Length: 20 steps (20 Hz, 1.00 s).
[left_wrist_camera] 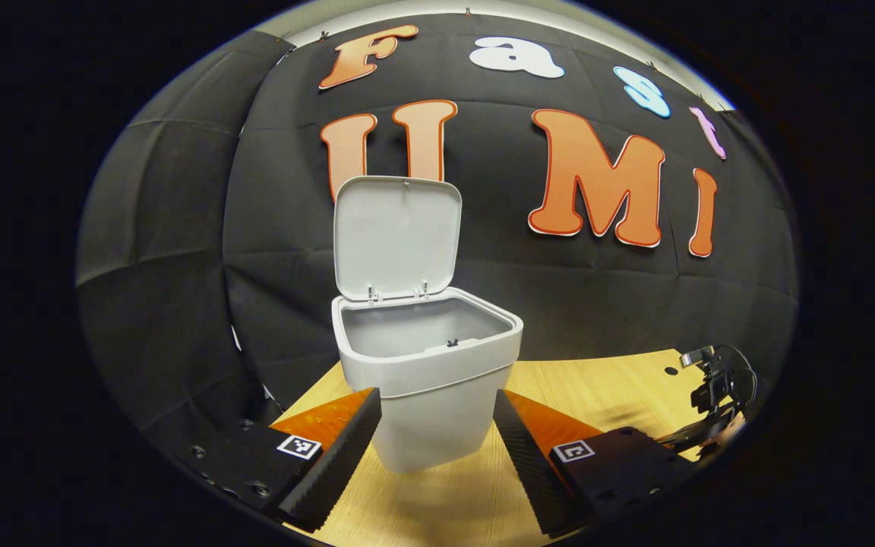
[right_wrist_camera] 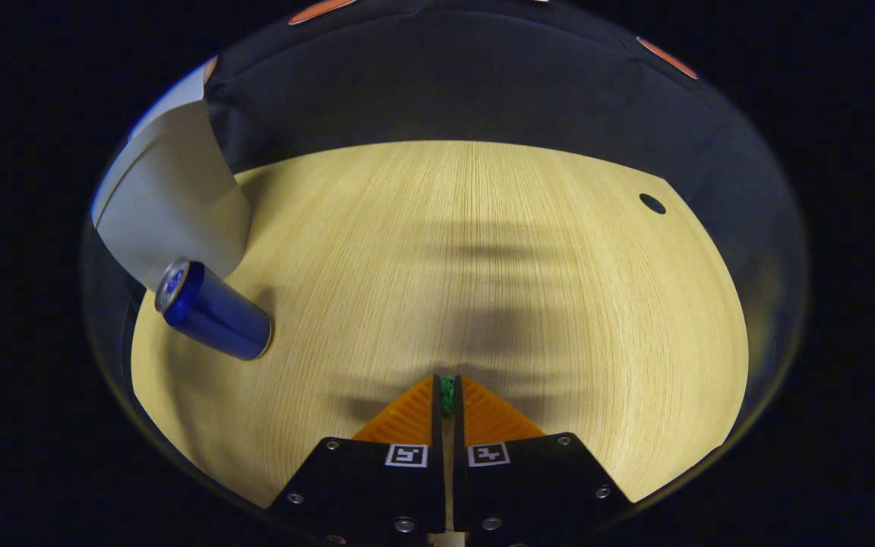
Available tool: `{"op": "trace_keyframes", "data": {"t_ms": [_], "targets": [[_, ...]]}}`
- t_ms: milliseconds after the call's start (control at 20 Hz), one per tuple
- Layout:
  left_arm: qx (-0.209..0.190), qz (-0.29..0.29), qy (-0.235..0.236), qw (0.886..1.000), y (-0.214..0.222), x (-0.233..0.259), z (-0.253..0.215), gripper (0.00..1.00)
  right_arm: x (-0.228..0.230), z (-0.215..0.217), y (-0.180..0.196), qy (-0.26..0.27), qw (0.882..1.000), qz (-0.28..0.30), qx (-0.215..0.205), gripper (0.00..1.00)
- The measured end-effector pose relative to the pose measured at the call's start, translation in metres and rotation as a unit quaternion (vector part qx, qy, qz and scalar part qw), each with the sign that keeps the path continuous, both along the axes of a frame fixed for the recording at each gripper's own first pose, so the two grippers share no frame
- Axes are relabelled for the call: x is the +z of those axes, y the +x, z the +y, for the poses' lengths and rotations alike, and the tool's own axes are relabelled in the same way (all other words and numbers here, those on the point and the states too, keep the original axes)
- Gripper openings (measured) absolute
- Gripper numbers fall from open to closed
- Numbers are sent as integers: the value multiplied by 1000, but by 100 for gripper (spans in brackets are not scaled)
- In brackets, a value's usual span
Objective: Press the lid of the desktop garbage bin to open it, pick up the crumpled paper on the desktop and throw it into the bin, then pick up the pop can on the desktop and drop it into the bin, and finally close the garbage bin lid.
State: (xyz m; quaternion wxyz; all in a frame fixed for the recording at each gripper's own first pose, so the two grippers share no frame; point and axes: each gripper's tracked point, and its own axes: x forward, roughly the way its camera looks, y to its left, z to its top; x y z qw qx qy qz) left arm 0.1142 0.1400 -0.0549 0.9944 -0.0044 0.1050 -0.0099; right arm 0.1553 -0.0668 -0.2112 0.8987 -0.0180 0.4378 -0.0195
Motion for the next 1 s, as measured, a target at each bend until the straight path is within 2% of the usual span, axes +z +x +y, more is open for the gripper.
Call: {"op": "trace_keyframes", "data": {"t_ms": [150,250,300,350,500,550,650,800,1000], "targets": [[0,-1,-5,1000,-1,0,-1,94,56,-5,37,31,999,-38,-12,5],[-2,-2,-9,1000,-2,0,-2,95,105,-5,68,41,997,-70,-4,4],[-4,-4,-10,1000,-3,2,-3,95,109,-25,20,45,995,-86,3,5],[-5,-4,-11,1000,-4,2,-5,94,140,12,73,49,993,-103,12,4],[-8,-9,-14,1000,-11,7,-3,94,214,28,109,59,984,-161,49,4],[-7,-11,-15,1000,-13,8,-1,95,234,46,101,60,979,-182,64,4],[-3,-15,-20,1000,-19,11,6,94,289,70,114,62,969,-220,98,4],[8,-18,-26,999,-30,13,20,94,359,111,116,78,947,-272,152,4],[28,-18,-36,999,-46,12,44,94,409,178,120,89,918,-318,221,4]]}}
